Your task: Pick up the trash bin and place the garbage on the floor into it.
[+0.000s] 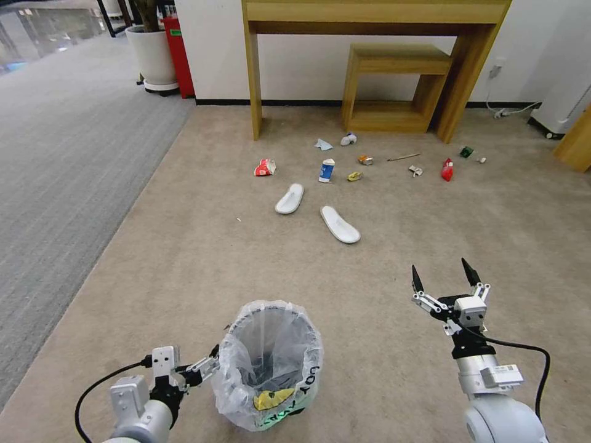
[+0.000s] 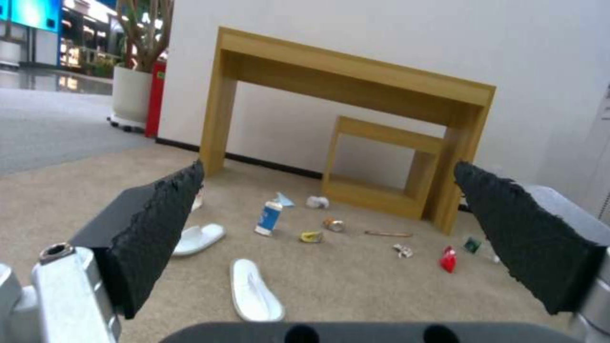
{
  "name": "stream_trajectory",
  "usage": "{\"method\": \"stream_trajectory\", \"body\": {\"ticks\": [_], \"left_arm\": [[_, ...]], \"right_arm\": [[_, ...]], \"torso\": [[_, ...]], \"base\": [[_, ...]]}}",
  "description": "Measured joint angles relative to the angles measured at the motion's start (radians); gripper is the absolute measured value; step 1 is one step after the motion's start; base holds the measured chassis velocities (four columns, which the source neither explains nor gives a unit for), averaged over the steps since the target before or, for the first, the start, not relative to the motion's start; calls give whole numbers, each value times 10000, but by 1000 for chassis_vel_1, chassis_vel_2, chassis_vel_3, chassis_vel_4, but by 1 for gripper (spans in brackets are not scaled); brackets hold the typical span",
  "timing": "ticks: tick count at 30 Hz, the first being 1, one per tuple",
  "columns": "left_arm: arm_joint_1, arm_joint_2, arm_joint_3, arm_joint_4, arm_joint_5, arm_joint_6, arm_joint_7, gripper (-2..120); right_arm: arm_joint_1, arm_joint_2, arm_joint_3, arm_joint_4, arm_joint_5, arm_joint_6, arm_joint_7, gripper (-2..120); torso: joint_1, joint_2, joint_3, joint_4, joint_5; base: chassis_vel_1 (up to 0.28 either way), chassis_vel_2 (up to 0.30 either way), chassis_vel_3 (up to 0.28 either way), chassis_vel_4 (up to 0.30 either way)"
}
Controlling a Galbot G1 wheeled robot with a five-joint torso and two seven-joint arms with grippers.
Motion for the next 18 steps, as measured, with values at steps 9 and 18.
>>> {"method": "stream_trajectory", "body": {"ticks": [9, 18], "left_arm": [[-540, -182, 296, -196, -199, -565, 1360, 96], [-693, -755, 797, 1052, 3036, -425, 991, 95]], "right_arm": [[85, 114, -148, -206, -101, 17, -5, 100], [130, 202, -309, -259, -171, 11, -6, 100]], "torso": [[0, 0, 0, -1, 2], [0, 0, 0, 0, 0]], "base": [[0, 0, 0, 0], [0, 0, 0, 0]]}}
